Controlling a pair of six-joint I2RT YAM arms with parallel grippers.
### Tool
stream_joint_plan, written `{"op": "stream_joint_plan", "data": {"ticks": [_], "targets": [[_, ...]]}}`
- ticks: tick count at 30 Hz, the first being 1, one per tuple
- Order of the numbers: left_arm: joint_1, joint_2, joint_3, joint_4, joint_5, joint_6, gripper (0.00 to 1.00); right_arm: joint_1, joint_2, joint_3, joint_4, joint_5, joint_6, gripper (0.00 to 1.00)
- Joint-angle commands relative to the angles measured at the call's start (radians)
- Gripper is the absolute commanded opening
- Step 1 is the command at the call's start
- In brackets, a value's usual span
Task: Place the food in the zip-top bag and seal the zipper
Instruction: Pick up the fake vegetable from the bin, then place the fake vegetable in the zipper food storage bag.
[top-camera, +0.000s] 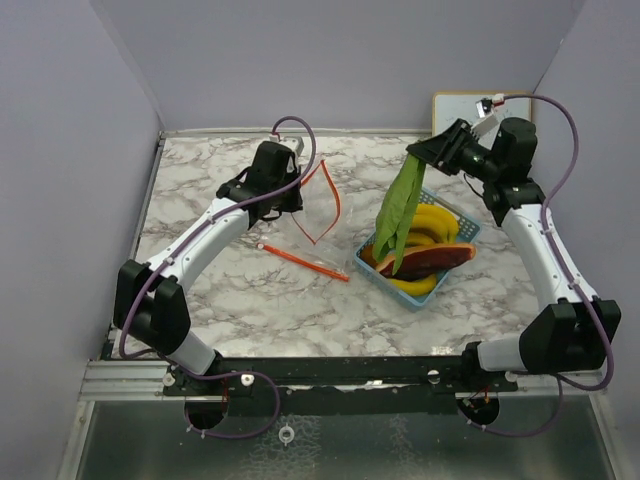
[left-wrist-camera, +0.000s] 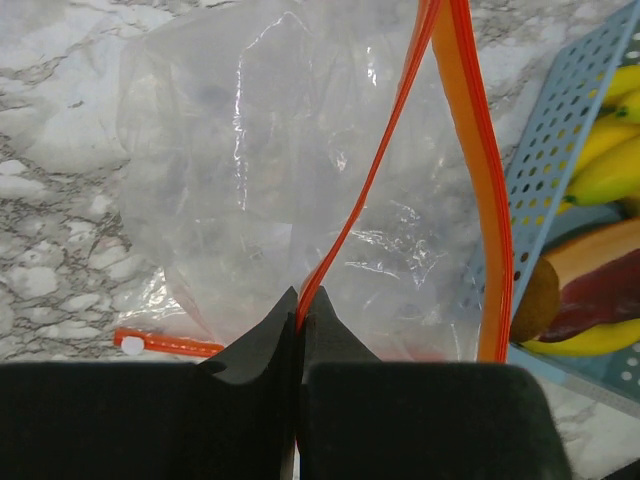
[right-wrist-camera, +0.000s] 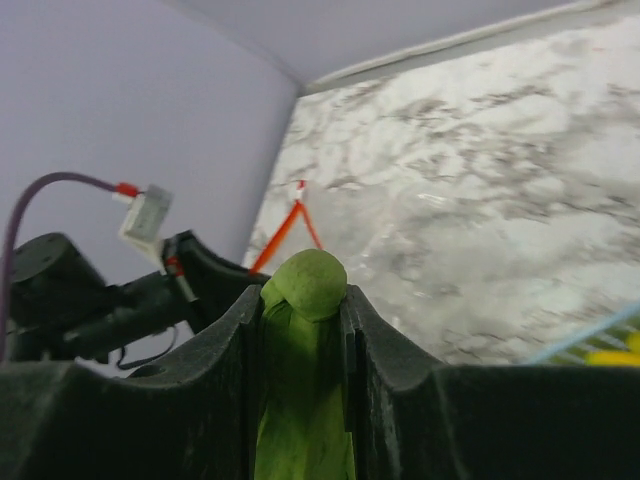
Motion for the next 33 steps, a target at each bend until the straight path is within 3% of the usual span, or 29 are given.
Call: {"op": "stream_joint_plan", "data": {"ticks": [1, 9, 16, 26, 33], "targets": [[0.0, -0.072, -0.015, 0.093, 0.132, -0.068, 0.0, 0.004, 0.045, -0.023, 0.476, -0.301, 0.247, 0.04], [0.0, -0.093, 0.004, 0.099, 0.208, -0.144, 0.0, 0.032, 0.172, 0.04, 0.797, -0.263, 0.515, 0.02], [0.0, -0.061, 0.021, 0.087, 0.232, -0.162, 0.0, 0.152, 0.263, 0.169, 0.808, -0.191, 0.506, 0.02], [0.0, -0.052, 0.024, 0.072, 0.281, -0.204, 0.0, 0.232, 0.34, 0.152, 0.828, -0.008, 0.439, 0.02], [-0.002, -0.062, 0.045, 0.058, 0.302, -0.218, 0.0, 0.264, 0.384, 0.189, 0.698, 0.101, 0.255, 0.02]]}}
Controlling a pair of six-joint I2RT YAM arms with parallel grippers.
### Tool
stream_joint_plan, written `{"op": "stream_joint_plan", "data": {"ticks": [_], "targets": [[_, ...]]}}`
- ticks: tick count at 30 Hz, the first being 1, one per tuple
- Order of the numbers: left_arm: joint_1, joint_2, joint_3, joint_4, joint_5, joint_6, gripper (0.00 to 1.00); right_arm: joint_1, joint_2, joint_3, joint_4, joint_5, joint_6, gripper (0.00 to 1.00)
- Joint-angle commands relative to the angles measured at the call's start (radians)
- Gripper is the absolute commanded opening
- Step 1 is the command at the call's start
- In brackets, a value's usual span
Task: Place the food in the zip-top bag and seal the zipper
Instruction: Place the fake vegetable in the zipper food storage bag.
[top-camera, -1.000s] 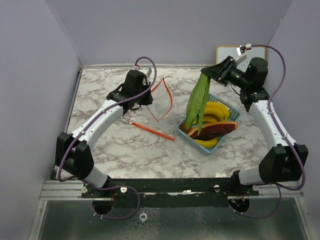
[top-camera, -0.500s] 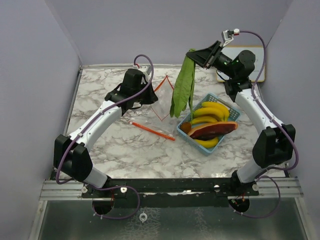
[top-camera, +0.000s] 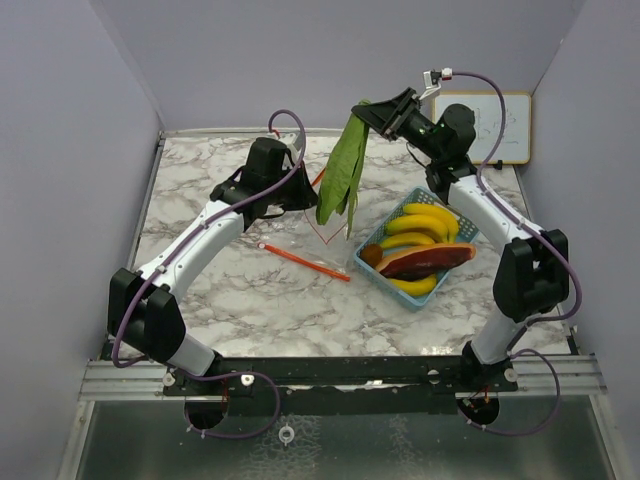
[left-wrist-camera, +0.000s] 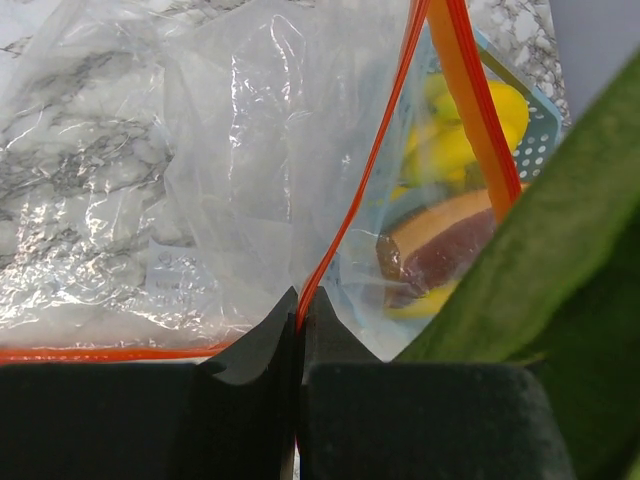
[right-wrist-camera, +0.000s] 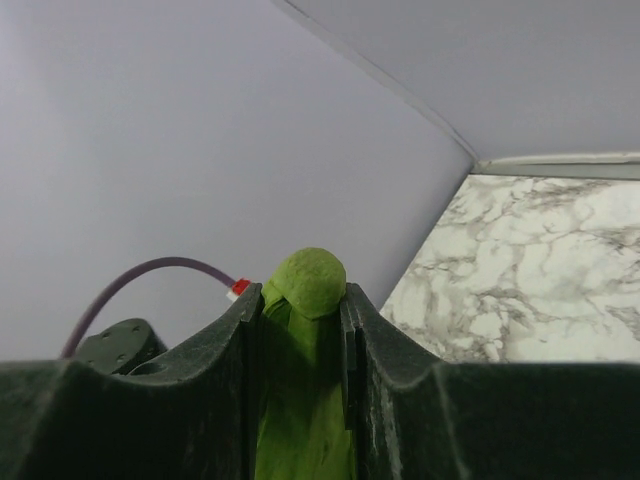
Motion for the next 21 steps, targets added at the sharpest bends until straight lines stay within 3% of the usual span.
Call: {"op": "stream_joint_plan", "data": {"ticks": [1, 12, 15, 21], "targets": [[-0.001, -0.01, 0.059, -0.014, 0.044, -0.02, 0.0, 0.023, 0.018, 0.039, -0.083, 0.138, -0.163, 0.02], [-0.002, -0.014, 0.04, -0.002, 0.096, -0.057, 0.0, 0.092, -0.016, 0.071, -0.374, 0.557, -0.284, 0.02], [-0.002, -0.012, 0.039, 0.006, 0.102, -0.063, 0.0, 0.1, -0.009, 0.098, -0.443, 0.606, -0.287, 0.02], [-0.002, 0.013, 0.074, -0.016, 0.087, -0.047, 0.0, 0.217, -0.083, 0.045, -0.435, 0.722, -0.549, 0.02]]}}
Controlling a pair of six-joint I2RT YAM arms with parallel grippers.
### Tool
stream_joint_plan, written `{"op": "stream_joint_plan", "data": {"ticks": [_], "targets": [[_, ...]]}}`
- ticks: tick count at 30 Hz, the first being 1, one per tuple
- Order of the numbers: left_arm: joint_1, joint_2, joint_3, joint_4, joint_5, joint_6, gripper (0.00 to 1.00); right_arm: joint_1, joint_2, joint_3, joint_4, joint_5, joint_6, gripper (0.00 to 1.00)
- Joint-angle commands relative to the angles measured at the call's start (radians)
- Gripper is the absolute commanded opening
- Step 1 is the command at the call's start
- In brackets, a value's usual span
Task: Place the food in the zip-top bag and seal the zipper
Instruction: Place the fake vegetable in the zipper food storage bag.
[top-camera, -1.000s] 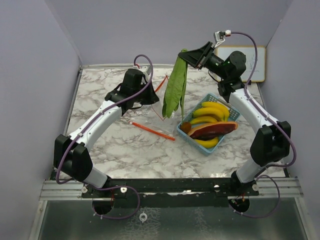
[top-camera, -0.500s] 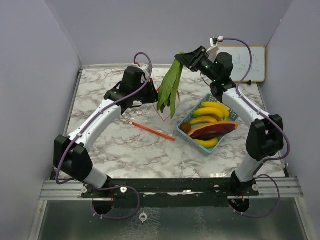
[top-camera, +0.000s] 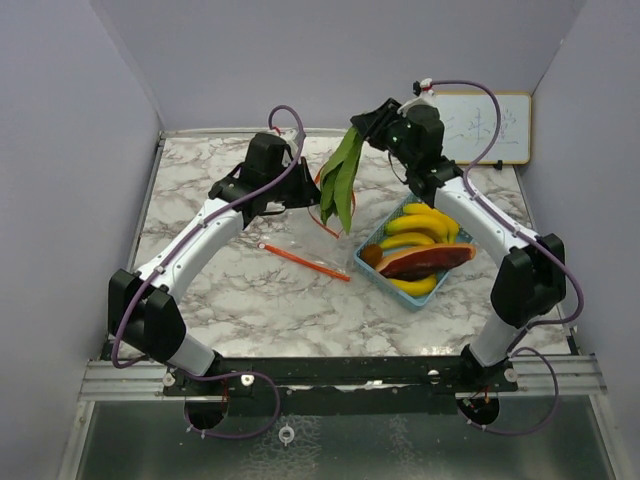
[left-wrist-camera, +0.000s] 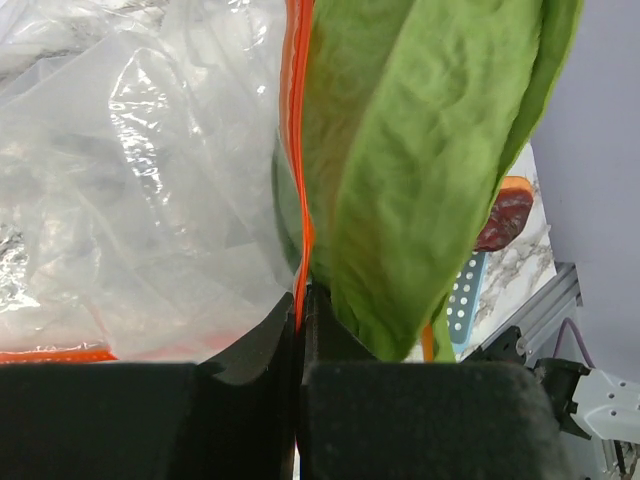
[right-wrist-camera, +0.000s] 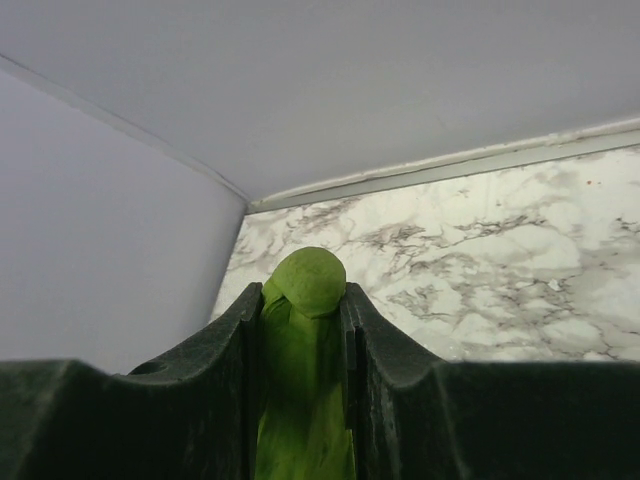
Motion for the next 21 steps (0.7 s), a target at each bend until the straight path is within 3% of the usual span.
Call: {"op": "stream_joint_plan", "data": {"ticks": [1, 6, 13, 17, 21], "targets": [[-0.001, 0.017, 0.048, -0.004, 0.02, 0.004, 0.0, 0.122, -0.111, -0.053, -0.015, 0.197, -0.27, 0.02], [-0.002, 0.036, 0.088, -0.025, 0.002, 0.002, 0.0, 0.228, -0.223, -0.215, 0.001, 0.324, -0.403, 0.02], [-0.002, 0.091, 0.132, -0.026, 0.048, -0.024, 0.0, 0.28, -0.248, -0.257, 0.062, 0.436, -0.451, 0.02], [-0.006, 0.112, 0.149, -0.022, 0.064, -0.034, 0.0, 0.278, -0.184, -0.163, 0.088, 0.541, -0.463, 0.02], [-0.011, 0.114, 0.129, -0.023, 0.035, -0.011, 0.0, 0.27, -0.107, 0.039, -0.009, 0.52, -0.446, 0.02]]}}
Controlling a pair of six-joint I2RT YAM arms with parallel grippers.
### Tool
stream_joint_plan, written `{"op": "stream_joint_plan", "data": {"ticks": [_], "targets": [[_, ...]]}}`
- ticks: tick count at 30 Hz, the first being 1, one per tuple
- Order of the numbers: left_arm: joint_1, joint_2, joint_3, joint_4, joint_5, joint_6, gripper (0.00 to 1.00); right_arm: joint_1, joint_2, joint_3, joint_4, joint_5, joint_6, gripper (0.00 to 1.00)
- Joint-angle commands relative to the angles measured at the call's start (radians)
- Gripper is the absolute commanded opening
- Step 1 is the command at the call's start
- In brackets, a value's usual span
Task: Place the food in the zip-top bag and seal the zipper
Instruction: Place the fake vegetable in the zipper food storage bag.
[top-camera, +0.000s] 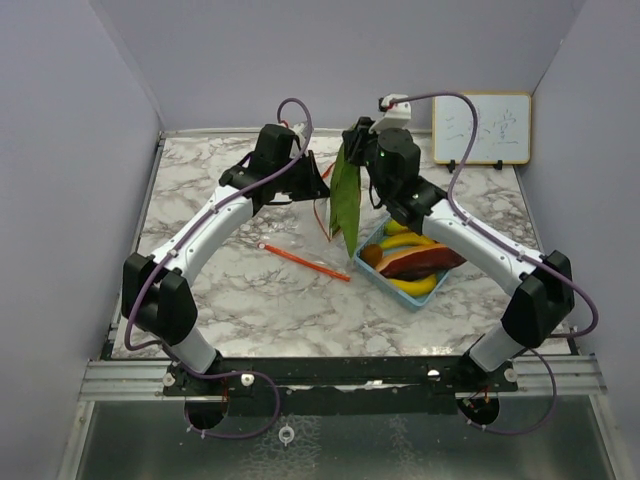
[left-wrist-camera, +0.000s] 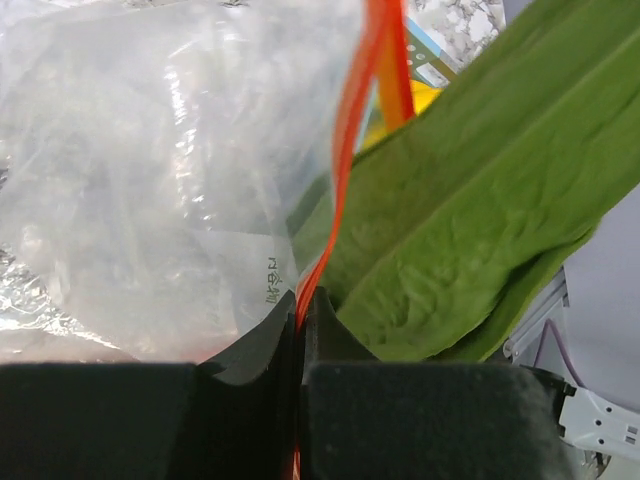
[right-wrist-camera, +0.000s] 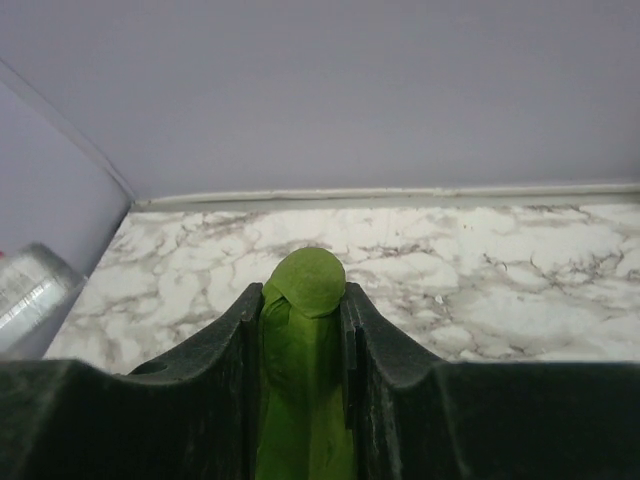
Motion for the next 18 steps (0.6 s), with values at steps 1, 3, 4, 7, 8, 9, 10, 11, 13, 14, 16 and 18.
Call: {"op": "stream_joint_plan", "data": {"ticks": [1, 3, 4, 7, 8, 9, 10, 11, 13, 14, 16, 18], "targets": [[-0.01, 0.003, 0.004, 0.016, -0.004, 0.014, 0.0, -0.005, 0.078, 0.235, -0.056, 0.022, 0.013, 0.02], [-0.012, 0.003, -0.016, 0.02, -0.024, 0.022, 0.0, -0.012, 0.105, 0.313, -0.124, -0.01, 0.045, 0.02], [-0.012, 0.004, -0.026, 0.027, -0.029, 0.022, 0.0, -0.018, 0.115, 0.338, -0.166, -0.022, 0.072, 0.02], [-0.013, 0.004, -0.043, 0.048, -0.032, 0.016, 0.0, -0.07, 0.135, 0.368, -0.243, -0.093, 0.203, 0.02], [-0.013, 0.004, -0.046, 0.052, -0.032, 0.015, 0.0, -0.087, 0.142, 0.372, -0.261, -0.118, 0.244, 0.02], [-0.014, 0.004, -0.048, 0.054, -0.033, 0.014, 0.0, -0.099, 0.151, 0.38, -0.278, -0.125, 0.27, 0.02], [-0.015, 0.004, -0.049, 0.054, -0.034, 0.013, 0.0, -0.105, 0.161, 0.386, -0.295, -0.118, 0.286, 0.02], [-0.015, 0.003, -0.049, 0.054, -0.034, 0.012, 0.0, -0.108, 0.169, 0.388, -0.308, -0.111, 0.301, 0.02], [-0.017, 0.002, -0.048, 0.051, -0.034, 0.006, 0.0, -0.109, 0.175, 0.369, -0.306, -0.108, 0.307, 0.02], [-0.017, -0.001, -0.045, 0.049, -0.033, 0.002, 0.0, -0.109, 0.17, 0.347, -0.292, -0.111, 0.303, 0.02], [-0.017, -0.006, -0.037, 0.044, -0.031, -0.009, 0.0, -0.107, 0.149, 0.27, -0.245, -0.108, 0.293, 0.02], [-0.017, -0.007, -0.023, 0.037, -0.025, -0.025, 0.0, -0.102, 0.113, 0.167, -0.171, -0.101, 0.265, 0.02]]}}
